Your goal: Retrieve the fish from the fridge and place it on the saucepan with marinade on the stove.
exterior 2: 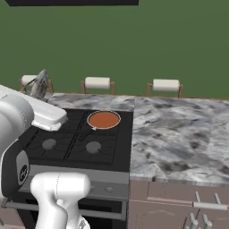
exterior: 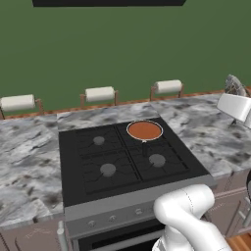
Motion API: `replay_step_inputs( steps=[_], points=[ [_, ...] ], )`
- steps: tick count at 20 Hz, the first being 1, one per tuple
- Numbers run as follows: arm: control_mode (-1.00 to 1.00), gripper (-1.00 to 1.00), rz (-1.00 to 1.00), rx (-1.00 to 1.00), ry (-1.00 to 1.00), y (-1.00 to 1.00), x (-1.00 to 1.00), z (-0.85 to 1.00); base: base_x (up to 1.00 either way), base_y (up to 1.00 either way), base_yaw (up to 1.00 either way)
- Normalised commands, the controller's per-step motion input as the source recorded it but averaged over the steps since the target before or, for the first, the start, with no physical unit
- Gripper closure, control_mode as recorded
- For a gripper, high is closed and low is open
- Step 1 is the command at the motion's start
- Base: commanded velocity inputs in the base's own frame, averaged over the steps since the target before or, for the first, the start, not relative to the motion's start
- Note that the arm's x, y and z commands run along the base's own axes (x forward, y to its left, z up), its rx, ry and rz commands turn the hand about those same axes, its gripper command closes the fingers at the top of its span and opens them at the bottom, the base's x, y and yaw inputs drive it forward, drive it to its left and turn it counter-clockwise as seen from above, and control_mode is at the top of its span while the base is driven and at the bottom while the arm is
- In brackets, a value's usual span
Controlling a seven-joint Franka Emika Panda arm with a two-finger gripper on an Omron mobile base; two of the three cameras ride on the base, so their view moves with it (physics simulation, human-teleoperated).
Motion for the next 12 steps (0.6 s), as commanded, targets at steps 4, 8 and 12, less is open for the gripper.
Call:
replay_step_inputs(
  steps=[4, 8, 12],
  points=[
    [1.00, 1.00, 0.00, 0.00, 0.00, 0.00, 0.00, 0.00, 0.12, 0.00, 0.00],
    [1.00, 1.00, 0.00, 0.00, 0.00, 0.00, 0.00, 0.00, 0.01, 0.00, 0.01],
    [-1.00, 1.00, 0.00, 0.00, 0.00, 0.00, 0.03, 0.00, 0.00, 0.00, 0.00]
  ],
)
